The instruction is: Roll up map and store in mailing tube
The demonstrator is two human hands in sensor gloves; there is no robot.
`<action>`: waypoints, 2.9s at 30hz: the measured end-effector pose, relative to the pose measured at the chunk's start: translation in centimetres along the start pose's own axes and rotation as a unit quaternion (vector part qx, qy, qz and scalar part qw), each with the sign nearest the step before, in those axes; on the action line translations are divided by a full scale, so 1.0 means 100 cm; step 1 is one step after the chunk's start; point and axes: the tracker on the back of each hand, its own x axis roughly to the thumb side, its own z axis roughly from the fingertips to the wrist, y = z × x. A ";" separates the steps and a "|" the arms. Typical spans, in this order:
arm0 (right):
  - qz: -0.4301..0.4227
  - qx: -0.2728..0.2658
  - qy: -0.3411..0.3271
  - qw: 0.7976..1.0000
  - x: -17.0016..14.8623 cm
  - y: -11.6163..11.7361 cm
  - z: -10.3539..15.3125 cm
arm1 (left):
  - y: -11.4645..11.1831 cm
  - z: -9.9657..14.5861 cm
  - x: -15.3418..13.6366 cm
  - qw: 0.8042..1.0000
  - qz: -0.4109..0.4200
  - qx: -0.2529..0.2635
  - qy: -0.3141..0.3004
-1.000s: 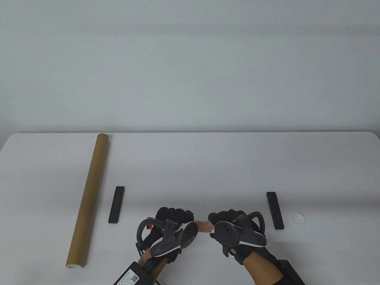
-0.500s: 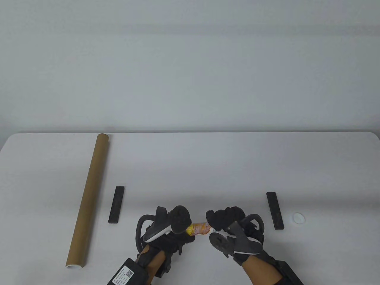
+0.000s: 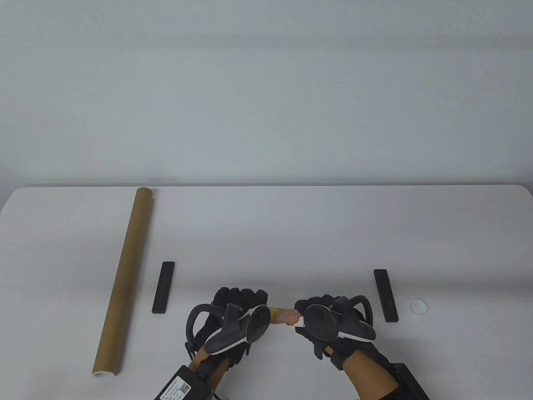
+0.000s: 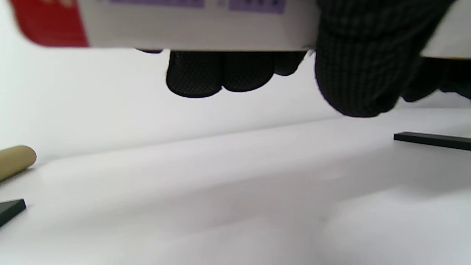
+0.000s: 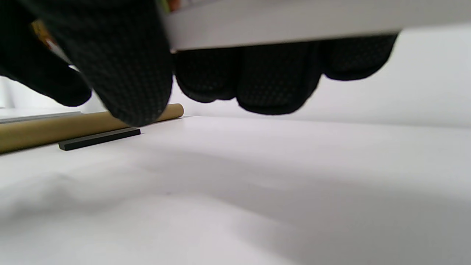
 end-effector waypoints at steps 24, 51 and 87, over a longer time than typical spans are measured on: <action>0.091 -0.031 -0.023 0.995 0.028 0.001 -0.002 | -0.003 -0.005 0.005 0.994 0.060 -0.096 0.005; 0.063 0.000 0.039 0.997 -0.002 0.006 -0.005 | 0.018 0.003 -0.185 0.930 0.236 -0.034 0.280; -0.047 -0.069 0.062 0.995 -0.017 -0.024 0.000 | -0.006 0.017 -0.194 0.922 0.160 0.017 0.351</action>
